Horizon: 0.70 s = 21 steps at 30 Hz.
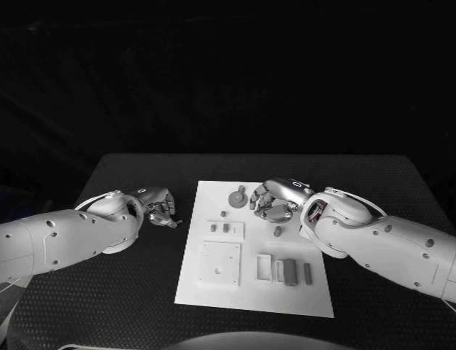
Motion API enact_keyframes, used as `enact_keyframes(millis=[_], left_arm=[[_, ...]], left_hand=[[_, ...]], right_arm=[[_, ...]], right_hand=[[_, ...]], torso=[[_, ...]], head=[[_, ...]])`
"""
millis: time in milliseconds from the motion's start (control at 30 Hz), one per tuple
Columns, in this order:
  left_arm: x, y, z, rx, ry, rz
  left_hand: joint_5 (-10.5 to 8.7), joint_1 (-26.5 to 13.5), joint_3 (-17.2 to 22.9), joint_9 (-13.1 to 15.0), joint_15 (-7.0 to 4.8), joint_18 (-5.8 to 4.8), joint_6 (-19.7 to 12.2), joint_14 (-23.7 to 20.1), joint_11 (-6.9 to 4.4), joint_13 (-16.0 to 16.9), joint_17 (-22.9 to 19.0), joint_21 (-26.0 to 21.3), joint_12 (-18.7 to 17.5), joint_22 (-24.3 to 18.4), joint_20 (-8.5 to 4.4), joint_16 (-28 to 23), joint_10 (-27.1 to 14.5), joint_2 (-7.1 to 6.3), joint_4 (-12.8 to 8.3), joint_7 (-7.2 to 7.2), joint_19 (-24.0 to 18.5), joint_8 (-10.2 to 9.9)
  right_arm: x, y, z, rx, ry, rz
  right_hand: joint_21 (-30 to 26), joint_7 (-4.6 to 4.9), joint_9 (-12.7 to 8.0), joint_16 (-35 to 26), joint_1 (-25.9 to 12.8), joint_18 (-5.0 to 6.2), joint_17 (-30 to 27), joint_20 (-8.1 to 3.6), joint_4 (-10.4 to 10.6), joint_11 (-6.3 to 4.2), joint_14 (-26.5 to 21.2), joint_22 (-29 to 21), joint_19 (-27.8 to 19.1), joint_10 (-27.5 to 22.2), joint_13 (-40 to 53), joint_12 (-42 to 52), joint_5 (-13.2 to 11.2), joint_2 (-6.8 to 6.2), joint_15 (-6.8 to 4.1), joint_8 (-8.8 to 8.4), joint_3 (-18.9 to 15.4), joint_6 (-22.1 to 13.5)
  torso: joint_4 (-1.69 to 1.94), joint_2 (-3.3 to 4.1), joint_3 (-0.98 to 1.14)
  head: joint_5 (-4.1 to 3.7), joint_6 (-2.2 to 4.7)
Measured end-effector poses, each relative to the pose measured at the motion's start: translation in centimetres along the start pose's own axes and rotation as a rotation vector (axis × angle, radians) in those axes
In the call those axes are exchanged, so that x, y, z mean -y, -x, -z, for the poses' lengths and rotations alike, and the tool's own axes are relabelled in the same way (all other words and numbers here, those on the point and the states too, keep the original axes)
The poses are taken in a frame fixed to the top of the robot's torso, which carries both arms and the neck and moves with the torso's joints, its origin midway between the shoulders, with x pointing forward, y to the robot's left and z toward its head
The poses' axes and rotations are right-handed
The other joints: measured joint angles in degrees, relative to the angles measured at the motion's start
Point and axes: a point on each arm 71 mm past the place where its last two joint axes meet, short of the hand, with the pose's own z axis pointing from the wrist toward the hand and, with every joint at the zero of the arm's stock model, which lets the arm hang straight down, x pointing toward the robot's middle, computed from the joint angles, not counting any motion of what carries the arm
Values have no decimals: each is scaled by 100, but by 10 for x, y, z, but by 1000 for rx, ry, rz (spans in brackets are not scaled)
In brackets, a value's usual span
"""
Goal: Assemble the parts on the task board
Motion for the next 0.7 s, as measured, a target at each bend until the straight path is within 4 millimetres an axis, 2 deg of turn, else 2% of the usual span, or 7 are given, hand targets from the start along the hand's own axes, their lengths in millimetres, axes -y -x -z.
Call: enact_keyframes(millis=[233,367,700], left_arm=[[-2,-9,0,3,-18,-32],[-2,-14,-2,-3,-21,-44],[-2,-20,-7,7,-29,-55]], left_hand=[[0,39,19,-56,20,0,25,-19,26,-130,-15,0,-202,-72,23,-67,26,-39,19,25,-23,-79],[0,39,35,-60,21,0,92,-18,68,-151,-14,0,-226,-98,21,-67,167,-39,35,92,-21,-79],[0,184,58,-89,-4,0,183,32,22,-187,-6,4,-360,-128,4,-67,335,127,12,62,-3,-79]], right_arm=[[0,0,0,4,0,-1],[0,0,0,6,0,-2],[0,1,0,9,0,-3]], right_hand=[[-21,0,4,0,0,0,5,0,0,0,0,0,0,0,-1,0,0,0,0,-17,0,0],[-21,0,5,0,0,0,5,0,0,0,0,0,0,0,0,0,0,0,0,-17,0,0],[-21,20,5,0,0,0,4,21,0,20,-20,5,-21,-20,-1,0,0,0,20,-17,0,-20]], torso=[[-1,-1,-2],[-8,1,-3],[-11,3,-1]], head=[[18,-5],[24,-5],[13,-2]])
